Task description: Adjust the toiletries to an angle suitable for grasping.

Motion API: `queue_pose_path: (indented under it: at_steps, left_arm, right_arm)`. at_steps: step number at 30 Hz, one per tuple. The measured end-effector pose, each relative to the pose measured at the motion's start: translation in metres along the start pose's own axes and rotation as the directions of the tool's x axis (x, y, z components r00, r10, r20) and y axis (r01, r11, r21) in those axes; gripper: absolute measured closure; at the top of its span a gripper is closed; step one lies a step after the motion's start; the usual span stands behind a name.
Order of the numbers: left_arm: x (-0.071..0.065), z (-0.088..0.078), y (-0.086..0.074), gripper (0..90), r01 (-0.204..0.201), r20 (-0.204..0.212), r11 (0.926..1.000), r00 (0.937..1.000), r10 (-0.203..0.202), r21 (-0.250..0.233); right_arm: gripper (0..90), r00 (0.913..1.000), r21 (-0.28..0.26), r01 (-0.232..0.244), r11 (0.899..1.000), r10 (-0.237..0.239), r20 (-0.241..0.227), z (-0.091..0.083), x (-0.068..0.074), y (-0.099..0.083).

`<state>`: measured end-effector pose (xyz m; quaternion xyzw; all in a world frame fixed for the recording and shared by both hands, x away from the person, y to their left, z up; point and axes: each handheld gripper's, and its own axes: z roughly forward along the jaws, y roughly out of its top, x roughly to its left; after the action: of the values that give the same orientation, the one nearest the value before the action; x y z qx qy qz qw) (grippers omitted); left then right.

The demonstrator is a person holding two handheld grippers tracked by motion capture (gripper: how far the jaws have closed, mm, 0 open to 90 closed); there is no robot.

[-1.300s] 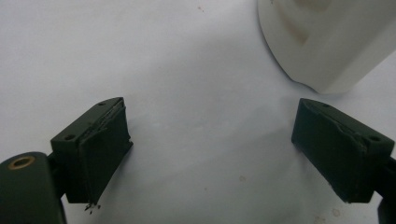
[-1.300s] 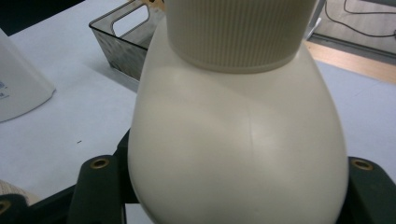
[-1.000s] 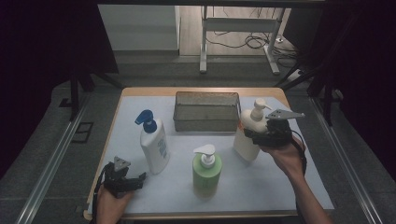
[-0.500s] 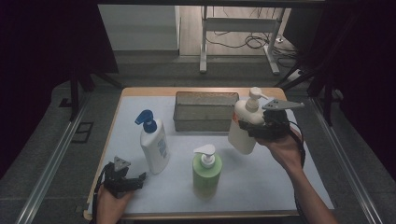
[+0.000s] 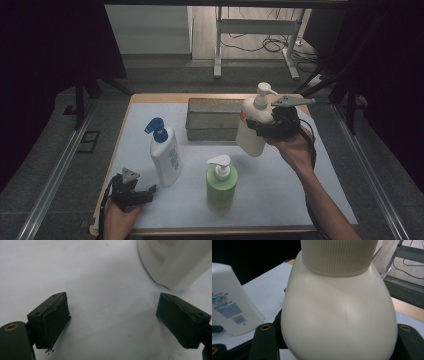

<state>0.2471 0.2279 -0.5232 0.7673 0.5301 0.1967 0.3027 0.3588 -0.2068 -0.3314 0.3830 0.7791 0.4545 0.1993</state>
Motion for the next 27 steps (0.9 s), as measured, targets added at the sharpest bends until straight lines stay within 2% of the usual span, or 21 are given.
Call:
queue_pose_path:
  at_steps: [10,27]
  left_arm:
    - [0.0,0.0,0.0,11.0,0.001,0.0,1.0,1.0,-0.001,-0.001]
    - [0.0,0.0,0.0,11.1,0.001,0.0,1.0,1.0,-0.001,-0.001]
  right_arm:
    - [37.0,1.0,-0.011,-0.003,1.0,0.003,-0.004,0.022,0.007,0.015]
    - [37.1,0.9998,-0.011,-0.002,1.0,0.002,0.021,0.06,0.013,0.036]
